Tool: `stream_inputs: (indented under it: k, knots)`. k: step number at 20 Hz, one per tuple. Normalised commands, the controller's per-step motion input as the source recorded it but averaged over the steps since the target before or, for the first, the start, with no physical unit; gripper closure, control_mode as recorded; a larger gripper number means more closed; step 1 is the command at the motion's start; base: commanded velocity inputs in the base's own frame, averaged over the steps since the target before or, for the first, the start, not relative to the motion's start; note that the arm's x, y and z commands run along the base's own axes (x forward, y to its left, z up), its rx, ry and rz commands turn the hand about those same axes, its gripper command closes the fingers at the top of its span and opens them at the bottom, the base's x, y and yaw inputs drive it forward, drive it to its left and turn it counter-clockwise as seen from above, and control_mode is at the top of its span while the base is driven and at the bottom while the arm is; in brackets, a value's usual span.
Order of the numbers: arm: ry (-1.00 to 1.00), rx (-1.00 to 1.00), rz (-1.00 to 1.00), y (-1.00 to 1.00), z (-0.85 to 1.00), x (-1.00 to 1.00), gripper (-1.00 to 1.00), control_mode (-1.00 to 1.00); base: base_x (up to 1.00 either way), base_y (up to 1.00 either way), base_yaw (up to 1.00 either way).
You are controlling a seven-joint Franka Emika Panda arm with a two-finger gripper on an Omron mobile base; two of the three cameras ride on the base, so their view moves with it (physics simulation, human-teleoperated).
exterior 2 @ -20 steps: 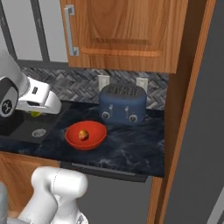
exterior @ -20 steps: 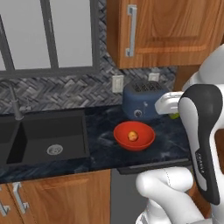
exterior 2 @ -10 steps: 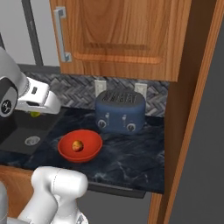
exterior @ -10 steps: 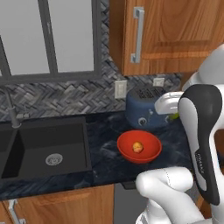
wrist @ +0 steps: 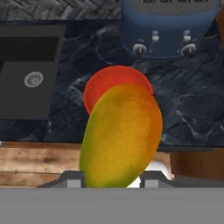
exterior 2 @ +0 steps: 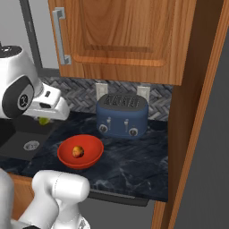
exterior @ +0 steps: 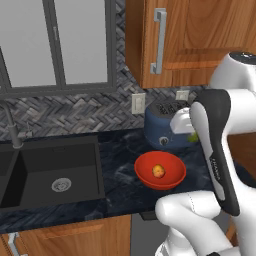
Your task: Take the peach, mango, and chicken drumstick from the freezer and place them in the bowl on the counter.
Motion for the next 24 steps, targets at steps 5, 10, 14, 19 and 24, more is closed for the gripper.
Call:
stream_inputs:
  k: [5,10,14,19,24]
  knots:
    - [0.21,0.00,0.00,0.00,-0.90,0.37,1.00,-1.00,0.00,0.00,0.00]
    - [0.11,0.00,0.00,0.00,-0.62,0.62,1.00,-1.00,0.00,0.00,0.00]
    - [0.11,0.00,0.00,0.00,-0.26,0.79,1.00,-1.00,0.00,0.00,0.00]
    - [0.12,0.00,0.00,-0.04,-0.53,0.57,1.00,-1.00,0.00,0.00,0.00]
    - [0.08,0.00,0.00,-0.05,-0.82,0.34,1.00,-1.00,0.00,0.00,0.00]
